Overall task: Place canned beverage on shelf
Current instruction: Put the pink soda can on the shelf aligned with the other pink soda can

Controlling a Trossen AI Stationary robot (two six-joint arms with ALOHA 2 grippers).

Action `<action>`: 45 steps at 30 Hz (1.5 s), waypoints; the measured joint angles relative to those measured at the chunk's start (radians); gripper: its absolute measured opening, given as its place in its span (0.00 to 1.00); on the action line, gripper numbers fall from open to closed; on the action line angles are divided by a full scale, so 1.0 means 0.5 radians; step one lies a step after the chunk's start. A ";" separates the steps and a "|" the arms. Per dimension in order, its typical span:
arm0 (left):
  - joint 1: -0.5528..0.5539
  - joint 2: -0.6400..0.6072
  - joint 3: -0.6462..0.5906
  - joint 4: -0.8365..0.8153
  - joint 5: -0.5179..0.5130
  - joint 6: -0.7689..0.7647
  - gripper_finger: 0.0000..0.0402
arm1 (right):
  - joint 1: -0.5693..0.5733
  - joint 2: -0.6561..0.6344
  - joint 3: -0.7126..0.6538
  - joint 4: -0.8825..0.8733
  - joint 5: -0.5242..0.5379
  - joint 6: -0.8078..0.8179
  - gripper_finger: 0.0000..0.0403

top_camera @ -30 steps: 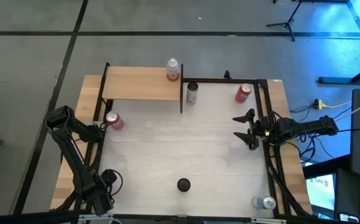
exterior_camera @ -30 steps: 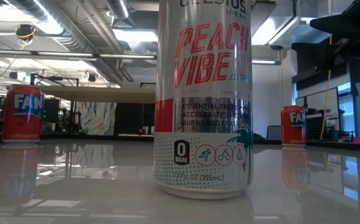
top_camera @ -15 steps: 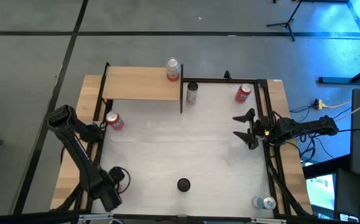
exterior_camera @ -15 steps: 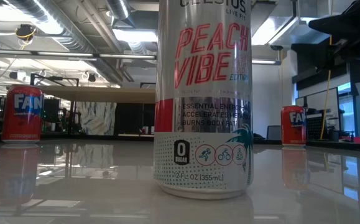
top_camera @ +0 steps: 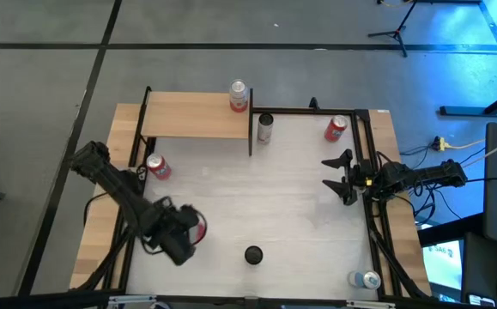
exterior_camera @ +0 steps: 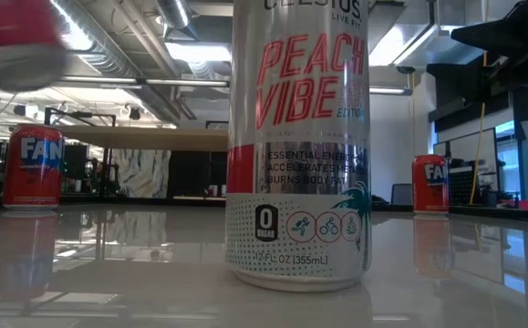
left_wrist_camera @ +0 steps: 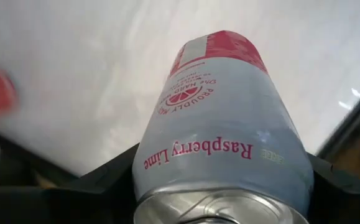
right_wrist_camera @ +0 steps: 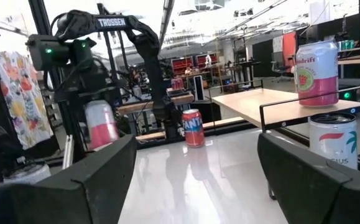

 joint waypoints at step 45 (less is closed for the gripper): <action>1.867 0.599 1.333 -0.252 -0.151 2.653 0.68 | -0.001 0.000 0.000 -0.145 0.275 -0.029 0.83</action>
